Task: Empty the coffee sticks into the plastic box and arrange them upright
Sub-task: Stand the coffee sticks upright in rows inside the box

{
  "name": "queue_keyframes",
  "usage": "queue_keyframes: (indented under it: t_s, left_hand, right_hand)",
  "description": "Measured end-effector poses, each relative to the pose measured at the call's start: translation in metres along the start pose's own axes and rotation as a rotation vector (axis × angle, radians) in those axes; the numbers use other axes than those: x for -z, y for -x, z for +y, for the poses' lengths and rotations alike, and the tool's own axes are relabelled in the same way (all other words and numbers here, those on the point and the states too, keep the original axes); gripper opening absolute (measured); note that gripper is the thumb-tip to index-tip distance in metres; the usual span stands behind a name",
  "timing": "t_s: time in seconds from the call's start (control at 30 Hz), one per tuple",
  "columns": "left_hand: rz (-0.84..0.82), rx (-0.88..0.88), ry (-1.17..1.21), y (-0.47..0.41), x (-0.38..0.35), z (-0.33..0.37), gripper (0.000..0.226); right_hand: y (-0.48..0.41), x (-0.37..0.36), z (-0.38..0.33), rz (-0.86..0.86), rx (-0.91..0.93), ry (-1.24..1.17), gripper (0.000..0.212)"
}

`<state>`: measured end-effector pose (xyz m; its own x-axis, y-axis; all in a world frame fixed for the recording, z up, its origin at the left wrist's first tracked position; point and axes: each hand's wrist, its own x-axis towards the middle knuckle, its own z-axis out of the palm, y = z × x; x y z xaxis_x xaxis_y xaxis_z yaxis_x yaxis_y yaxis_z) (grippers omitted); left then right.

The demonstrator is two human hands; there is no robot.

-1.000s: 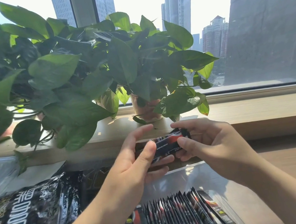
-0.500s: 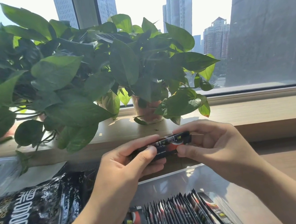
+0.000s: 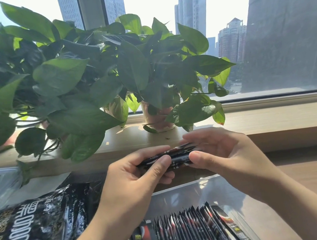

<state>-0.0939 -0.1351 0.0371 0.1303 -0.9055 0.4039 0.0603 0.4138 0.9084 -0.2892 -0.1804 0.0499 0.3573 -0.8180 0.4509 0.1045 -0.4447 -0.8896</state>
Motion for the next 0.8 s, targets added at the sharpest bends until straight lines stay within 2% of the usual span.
queue_keyframes:
  t_s: [0.2,0.37,0.57,0.8]
  left_hand:
    - [-0.031,-0.038,-0.048,0.001,0.001,0.000,0.018]
    - [-0.133,-0.084,-0.194,0.002,0.002,-0.003,0.013]
    - [-0.023,-0.105,-0.166,0.000,0.006,-0.001,0.030]
    - [0.036,-0.065,-0.074,0.001,0.004,0.005,0.022]
  right_hand:
    - [0.000,-0.004,0.002,-0.071,-0.085,0.060,0.038]
    - [0.001,-0.005,0.004,-0.105,-0.063,0.075,0.053]
    - [0.008,-0.010,-0.001,-0.185,-0.049,0.139,0.056]
    - [0.005,-0.008,-0.002,-0.057,-0.123,-0.013,0.037]
